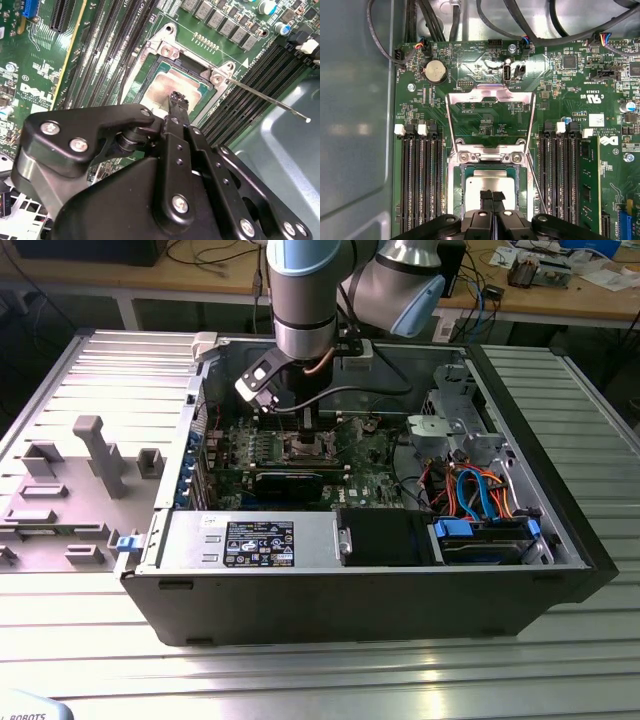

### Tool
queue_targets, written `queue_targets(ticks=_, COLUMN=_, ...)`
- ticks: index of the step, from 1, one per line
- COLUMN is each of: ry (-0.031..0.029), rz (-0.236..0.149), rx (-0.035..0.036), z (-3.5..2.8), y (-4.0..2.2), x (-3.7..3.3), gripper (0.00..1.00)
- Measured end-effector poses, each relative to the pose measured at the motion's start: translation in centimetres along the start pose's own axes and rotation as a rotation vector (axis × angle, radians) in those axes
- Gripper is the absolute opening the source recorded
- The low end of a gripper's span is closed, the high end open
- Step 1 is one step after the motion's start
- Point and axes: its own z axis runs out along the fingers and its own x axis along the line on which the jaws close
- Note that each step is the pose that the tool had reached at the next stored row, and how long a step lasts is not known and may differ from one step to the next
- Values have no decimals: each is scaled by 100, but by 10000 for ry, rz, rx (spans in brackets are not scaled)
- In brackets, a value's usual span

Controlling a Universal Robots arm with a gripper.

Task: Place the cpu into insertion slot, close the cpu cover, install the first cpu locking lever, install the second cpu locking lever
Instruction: 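Place the cpu into insertion slot, then close the cpu cover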

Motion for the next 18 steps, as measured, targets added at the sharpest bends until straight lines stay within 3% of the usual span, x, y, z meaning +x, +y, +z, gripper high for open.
queue_targets(ticks=15, ry=1, rz=-3, rx=18, z=0, y=0, x=0, gripper=11)
queue_targets(ticks=18, ry=19, rz=-305, rx=34, z=0, y=0, x=0, gripper=11)
